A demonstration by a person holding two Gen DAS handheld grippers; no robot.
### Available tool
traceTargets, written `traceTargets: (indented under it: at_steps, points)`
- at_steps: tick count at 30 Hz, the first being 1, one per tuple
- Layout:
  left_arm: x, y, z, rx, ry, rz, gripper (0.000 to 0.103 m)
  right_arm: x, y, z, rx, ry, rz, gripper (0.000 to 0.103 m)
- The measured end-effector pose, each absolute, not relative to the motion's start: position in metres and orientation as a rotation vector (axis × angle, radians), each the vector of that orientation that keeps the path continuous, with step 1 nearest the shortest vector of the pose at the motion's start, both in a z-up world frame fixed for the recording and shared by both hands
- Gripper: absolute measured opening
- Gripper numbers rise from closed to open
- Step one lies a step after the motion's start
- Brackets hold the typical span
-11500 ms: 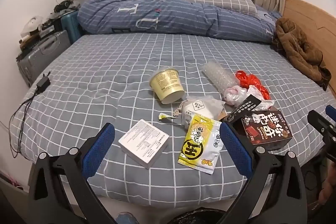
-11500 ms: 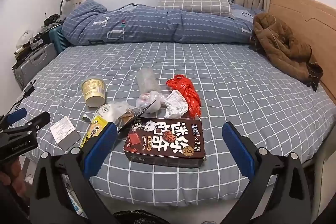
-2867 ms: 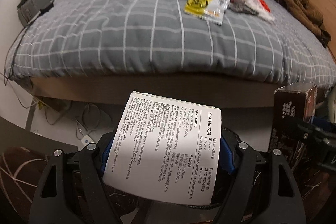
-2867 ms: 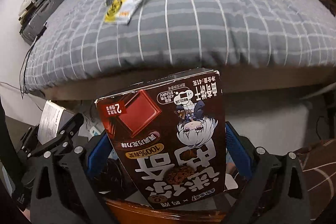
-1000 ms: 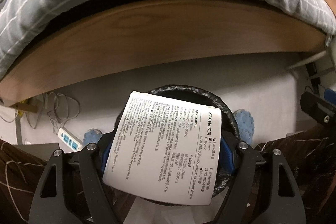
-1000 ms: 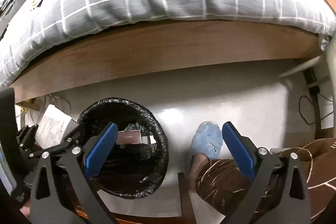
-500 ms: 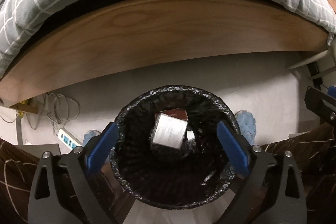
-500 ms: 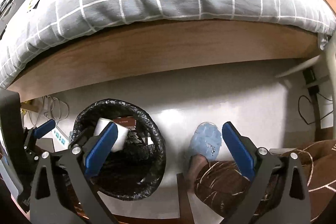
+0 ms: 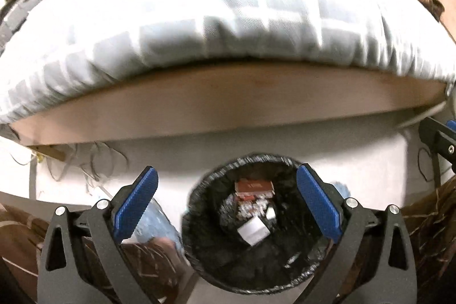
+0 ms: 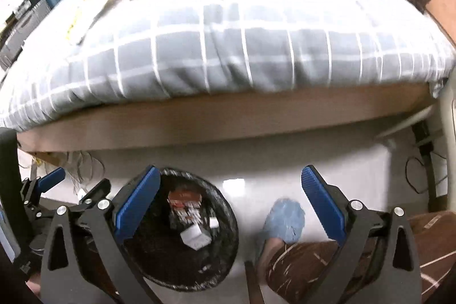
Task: Collect trash
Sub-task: 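Raise both tools back over the bed toward the remaining trash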
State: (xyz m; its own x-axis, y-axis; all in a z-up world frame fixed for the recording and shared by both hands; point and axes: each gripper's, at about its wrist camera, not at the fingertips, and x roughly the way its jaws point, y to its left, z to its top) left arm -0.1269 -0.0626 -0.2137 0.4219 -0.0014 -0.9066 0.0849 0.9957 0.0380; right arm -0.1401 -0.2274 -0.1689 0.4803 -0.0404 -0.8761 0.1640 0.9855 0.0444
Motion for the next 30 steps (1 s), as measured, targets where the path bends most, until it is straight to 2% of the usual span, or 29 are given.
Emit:
traceTargets:
  at_steps: [11,21,30]
  points:
    - [-0.089,-0.03,-0.144,0.062,0.976,-0.004,0.097,-0.105,-0.206,-0.123,0.024,0.904,-0.102,0.095]
    - [-0.049,-0.027,-0.11,0.048,0.903,-0.013,0.097,-0.074,-0.209,-0.104,0.009,0.839,-0.078,0.095]
    - [-0.016,-0.027,-0.104,0.03,0.888,-0.011,0.097,-0.038,-0.21,-0.095,-0.016,0.809,-0.081,0.095]
